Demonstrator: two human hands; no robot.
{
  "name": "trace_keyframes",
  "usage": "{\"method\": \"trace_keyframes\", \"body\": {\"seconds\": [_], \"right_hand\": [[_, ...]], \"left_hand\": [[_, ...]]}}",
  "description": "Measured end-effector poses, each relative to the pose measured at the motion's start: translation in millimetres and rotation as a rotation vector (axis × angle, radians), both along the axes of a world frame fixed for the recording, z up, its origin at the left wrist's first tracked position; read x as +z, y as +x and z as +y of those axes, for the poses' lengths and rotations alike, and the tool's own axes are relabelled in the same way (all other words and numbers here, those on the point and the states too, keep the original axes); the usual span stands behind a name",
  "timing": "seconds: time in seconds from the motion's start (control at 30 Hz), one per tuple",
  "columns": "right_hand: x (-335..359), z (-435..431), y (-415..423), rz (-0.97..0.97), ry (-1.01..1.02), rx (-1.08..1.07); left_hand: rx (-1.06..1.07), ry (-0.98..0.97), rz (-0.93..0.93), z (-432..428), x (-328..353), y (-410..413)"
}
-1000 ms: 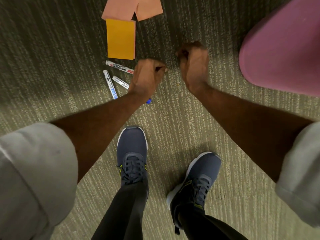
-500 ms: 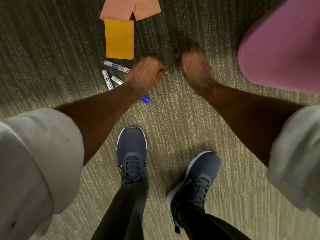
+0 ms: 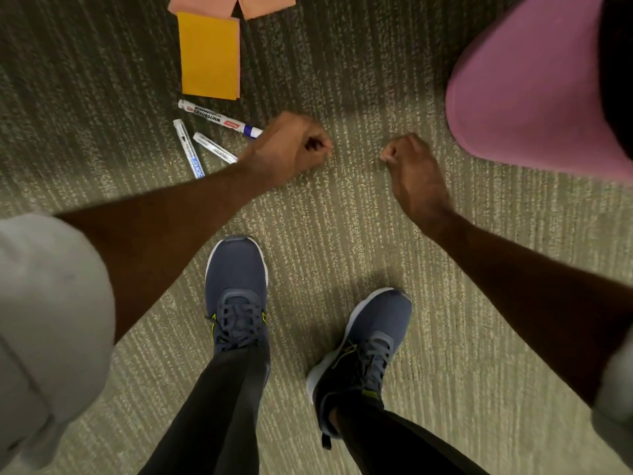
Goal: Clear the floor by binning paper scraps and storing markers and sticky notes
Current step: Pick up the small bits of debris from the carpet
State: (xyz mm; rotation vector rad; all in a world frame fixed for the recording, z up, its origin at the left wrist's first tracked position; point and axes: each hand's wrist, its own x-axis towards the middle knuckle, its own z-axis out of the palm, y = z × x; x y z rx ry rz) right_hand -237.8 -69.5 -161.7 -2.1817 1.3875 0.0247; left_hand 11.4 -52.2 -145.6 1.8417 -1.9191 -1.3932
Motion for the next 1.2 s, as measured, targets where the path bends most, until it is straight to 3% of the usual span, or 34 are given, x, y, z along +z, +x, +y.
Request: {"method": "trace_keyframes", "body": {"seconds": [0.23,0.47,0.63,0.97,1.03,1.13,1.2], "right_hand": [[-4.0,30.5,3.2,0.023,0.050,0.049],[-5.5,62.1,-8.8,0.049,0.021,0.035],[1.2,55.4,5.2,0.016,-0.023,0.000],[-3.1,50.0,9.7,0.111,-0.011,0.105],[-3.9,48.6,10.7,0.159,-0.022,0.128],[-4.1,46.3,12.3,0.206,0.011,0.160],[-3.0,43.4,11.2,0.174,0.051,0.188]], "left_hand": [[-0.093,-0.122,-0.068,21.8,-9.5,-13.8],[0.226,-0.077,0.022,31.2,-11.2,-23.8],[0.153,-0.170,-0.091,38.1,-12.5,-23.5],[0.115,-0.057,-0.202,22.2,-8.6,-31.7],[0.263,-0.069,-0.142,21.6,-7.1,-29.8],[0.745,-0.133,-0.004,19.3,-4.5,-13.6],[0.833,-0.126,-0.048,17.1,-4.7,-1.0]]}}
